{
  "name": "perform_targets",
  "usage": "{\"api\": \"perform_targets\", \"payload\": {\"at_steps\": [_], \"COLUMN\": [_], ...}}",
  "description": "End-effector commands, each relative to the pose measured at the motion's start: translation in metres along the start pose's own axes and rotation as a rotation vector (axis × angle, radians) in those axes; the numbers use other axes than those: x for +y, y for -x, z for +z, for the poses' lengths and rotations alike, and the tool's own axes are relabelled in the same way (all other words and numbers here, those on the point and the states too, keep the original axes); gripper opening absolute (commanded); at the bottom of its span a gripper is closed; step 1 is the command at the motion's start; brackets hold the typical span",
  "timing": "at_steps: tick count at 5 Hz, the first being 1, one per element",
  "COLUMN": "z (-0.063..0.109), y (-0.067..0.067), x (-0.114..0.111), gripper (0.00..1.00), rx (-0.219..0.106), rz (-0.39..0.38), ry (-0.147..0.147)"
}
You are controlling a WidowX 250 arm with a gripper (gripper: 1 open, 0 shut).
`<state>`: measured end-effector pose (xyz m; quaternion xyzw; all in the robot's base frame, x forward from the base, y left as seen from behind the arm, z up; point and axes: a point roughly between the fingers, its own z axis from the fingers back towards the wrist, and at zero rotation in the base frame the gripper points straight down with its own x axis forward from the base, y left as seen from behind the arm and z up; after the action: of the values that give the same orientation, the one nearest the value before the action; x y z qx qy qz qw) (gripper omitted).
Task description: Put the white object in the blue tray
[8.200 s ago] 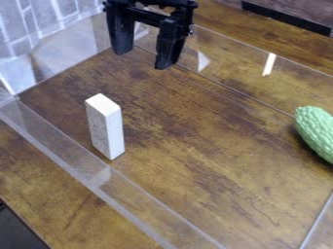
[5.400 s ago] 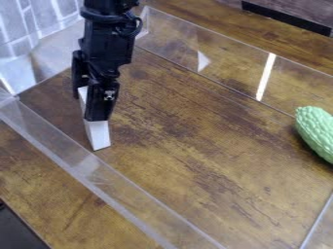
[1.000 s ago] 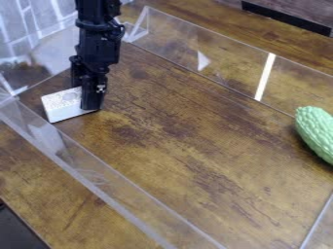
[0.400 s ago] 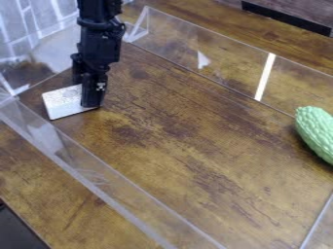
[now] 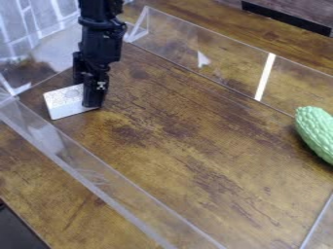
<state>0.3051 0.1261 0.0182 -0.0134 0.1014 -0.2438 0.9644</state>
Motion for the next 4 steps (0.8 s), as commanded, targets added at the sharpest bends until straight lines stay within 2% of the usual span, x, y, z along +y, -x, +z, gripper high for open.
{"api": "perform_targets", "payload": {"at_steps": [1,3,4], "z": [0.0,-0.001,-0.001], "y": [0.011,0.017,0.019], "x": [0.014,0.026,0.029], "gripper": [1.0,1.0,0.0], "rx": [0.001,0.013,0.019], "rz": [0.01,0.018,0.019], "ry": [0.002,0.008,0.01]}}
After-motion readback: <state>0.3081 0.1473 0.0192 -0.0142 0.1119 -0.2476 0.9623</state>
